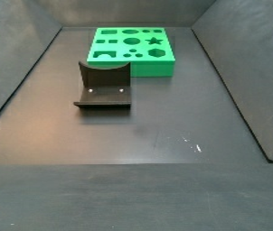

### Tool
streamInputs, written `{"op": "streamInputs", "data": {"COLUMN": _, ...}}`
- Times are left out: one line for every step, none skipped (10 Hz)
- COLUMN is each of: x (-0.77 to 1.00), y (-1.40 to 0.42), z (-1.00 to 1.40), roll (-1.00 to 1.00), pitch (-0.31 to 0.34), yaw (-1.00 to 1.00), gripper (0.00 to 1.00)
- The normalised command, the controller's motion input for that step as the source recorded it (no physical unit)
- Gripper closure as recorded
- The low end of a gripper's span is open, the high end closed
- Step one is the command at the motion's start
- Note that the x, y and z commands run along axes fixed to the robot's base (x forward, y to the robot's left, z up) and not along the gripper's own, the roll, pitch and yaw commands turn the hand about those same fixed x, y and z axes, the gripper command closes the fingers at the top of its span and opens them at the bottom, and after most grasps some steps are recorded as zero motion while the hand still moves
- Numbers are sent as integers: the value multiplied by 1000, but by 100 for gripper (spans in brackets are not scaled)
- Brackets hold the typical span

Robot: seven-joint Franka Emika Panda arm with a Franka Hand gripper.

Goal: Insert the star object.

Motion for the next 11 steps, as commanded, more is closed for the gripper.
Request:
{"op": "streamInputs", "data": {"x": 0, "y": 17, "z": -540, "roll": 0, "pitch": -30, "yaw": 0, "gripper": 100}}
{"op": "streamInputs", "data": {"x": 0, "y": 17, "z": -911, "roll": 39, "pitch": -37, "yaw": 0, "gripper": 100}}
{"op": "streamInputs", "data": {"x": -51, "y": 77, "z": -911, "roll": 34, "pitch": -66, "yaw": 0, "gripper": 100}}
{"op": "streamInputs", "data": {"x": -26, "y": 137, "z": -931, "roll": 37, "pitch": -74, "yaw": 0, "gripper": 100}}
{"op": "streamInputs", "data": {"x": -166, "y": 203, "z": -851, "roll": 31, "pitch": -107, "yaw": -63, "gripper": 100}}
{"op": "streamInputs", "data": {"x": -314, "y": 226, "z": -669, "roll": 23, "pitch": -124, "yaw": -86, "gripper": 100}}
{"op": "streamInputs", "data": {"x": -277, "y": 243, "z": -486, "roll": 0, "pitch": -96, "yaw": -77, "gripper": 100}}
{"op": "streamInputs", "data": {"x": -297, "y": 211, "z": -469, "roll": 0, "pitch": -86, "yaw": -60, "gripper": 100}}
{"op": "streamInputs", "data": {"x": -37, "y": 220, "z": -457, "roll": 1, "pitch": -34, "yaw": -34, "gripper": 100}}
{"op": "streamInputs", "data": {"x": 0, "y": 254, "z": -357, "roll": 14, "pitch": 0, "yaw": -40, "gripper": 100}}
{"op": "streamInputs", "data": {"x": 0, "y": 274, "z": -263, "roll": 0, "pitch": 0, "yaw": -37, "gripper": 100}}
